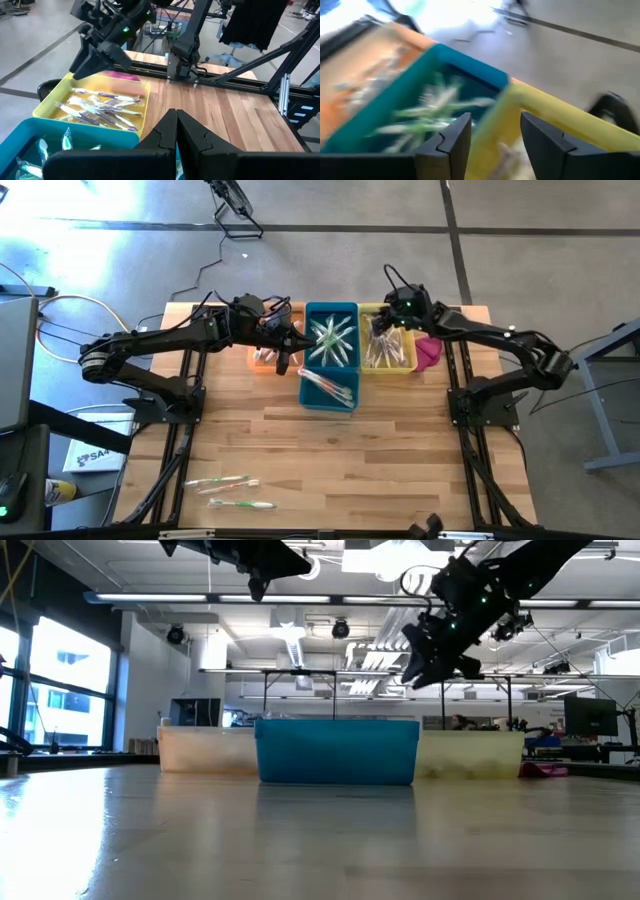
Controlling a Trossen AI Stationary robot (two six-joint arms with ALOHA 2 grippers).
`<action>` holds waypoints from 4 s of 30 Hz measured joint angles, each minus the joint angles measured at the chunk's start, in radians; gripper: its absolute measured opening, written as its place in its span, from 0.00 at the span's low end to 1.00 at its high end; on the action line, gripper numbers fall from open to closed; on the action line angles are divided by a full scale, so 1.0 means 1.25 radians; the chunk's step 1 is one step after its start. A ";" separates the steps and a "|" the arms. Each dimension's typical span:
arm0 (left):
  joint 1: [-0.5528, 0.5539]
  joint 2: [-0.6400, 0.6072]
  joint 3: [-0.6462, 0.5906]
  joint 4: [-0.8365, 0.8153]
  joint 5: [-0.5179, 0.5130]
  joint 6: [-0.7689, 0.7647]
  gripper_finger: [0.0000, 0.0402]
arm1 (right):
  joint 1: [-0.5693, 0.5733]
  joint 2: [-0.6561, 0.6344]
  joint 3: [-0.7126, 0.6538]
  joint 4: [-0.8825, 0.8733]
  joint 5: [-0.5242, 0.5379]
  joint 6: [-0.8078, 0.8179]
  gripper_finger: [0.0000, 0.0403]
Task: Pick & Place Toothbrushes
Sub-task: Put the green toothbrush into the top blue bin
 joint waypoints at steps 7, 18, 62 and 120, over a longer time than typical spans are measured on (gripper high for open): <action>0.000 0.000 0.000 0.000 0.000 0.006 0.00 | 0.025 -0.001 0.000 0.041 -0.113 -0.011 0.35; 0.000 0.000 0.000 -0.021 -0.008 0.049 0.00 | 0.041 -0.001 0.000 0.065 -0.212 -0.094 0.04; -0.476 -0.418 -0.365 -0.397 -0.244 -0.541 0.00 | 0.279 -0.016 -0.006 0.140 -0.206 -0.144 0.01; -1.009 0.077 -0.240 -0.539 -0.109 -1.048 0.37 | 0.279 -0.016 -0.006 0.155 -0.084 -0.068 0.01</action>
